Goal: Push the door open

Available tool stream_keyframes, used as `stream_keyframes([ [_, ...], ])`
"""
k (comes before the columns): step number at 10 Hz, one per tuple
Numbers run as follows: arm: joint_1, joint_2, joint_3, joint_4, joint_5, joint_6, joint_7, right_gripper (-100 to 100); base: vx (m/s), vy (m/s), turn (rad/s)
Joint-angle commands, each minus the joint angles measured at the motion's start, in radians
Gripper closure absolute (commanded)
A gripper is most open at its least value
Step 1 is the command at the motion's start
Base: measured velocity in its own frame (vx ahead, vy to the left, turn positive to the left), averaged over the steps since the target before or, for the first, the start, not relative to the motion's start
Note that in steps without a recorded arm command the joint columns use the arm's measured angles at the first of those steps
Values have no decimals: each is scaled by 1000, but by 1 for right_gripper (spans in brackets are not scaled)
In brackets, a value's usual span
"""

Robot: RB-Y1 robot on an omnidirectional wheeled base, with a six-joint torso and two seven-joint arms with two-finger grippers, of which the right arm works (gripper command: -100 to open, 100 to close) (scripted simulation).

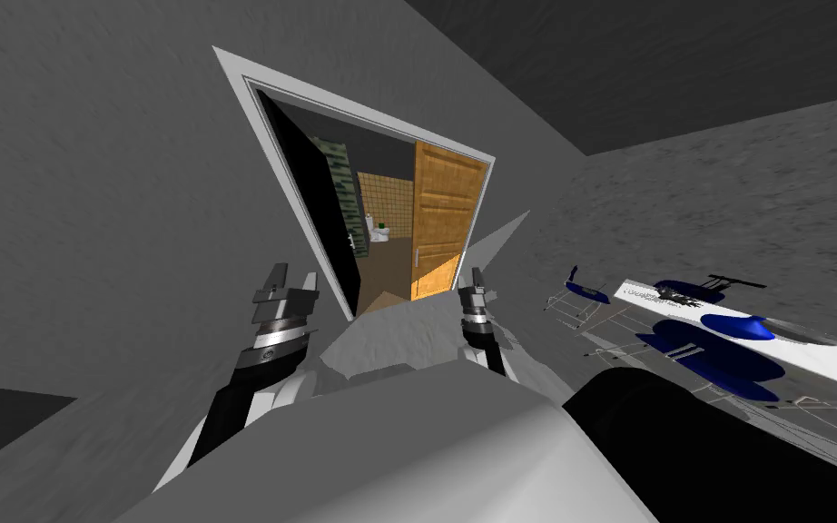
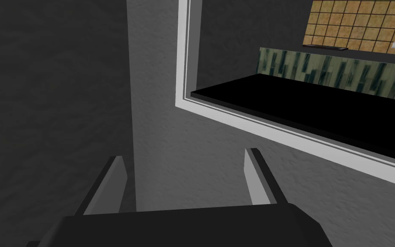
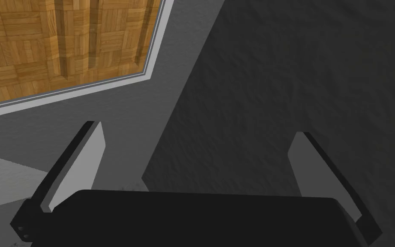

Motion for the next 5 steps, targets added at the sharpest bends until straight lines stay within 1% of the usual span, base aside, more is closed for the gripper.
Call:
stream_keyframes([
  [1, -9, -9, -3, 30, -13, -6, -30, -100, 10, -60, 157],
  [2, -14, -14, -5, 49, -21, -10, -49, -100, 106, -57, 162],
  [4, -24, -22, -9, 82, -35, -18, -84, -100, 142, -32, 104],
  [5, -32, -28, -12, 109, -47, -24, -111, -100, 121, -42, 142],
])
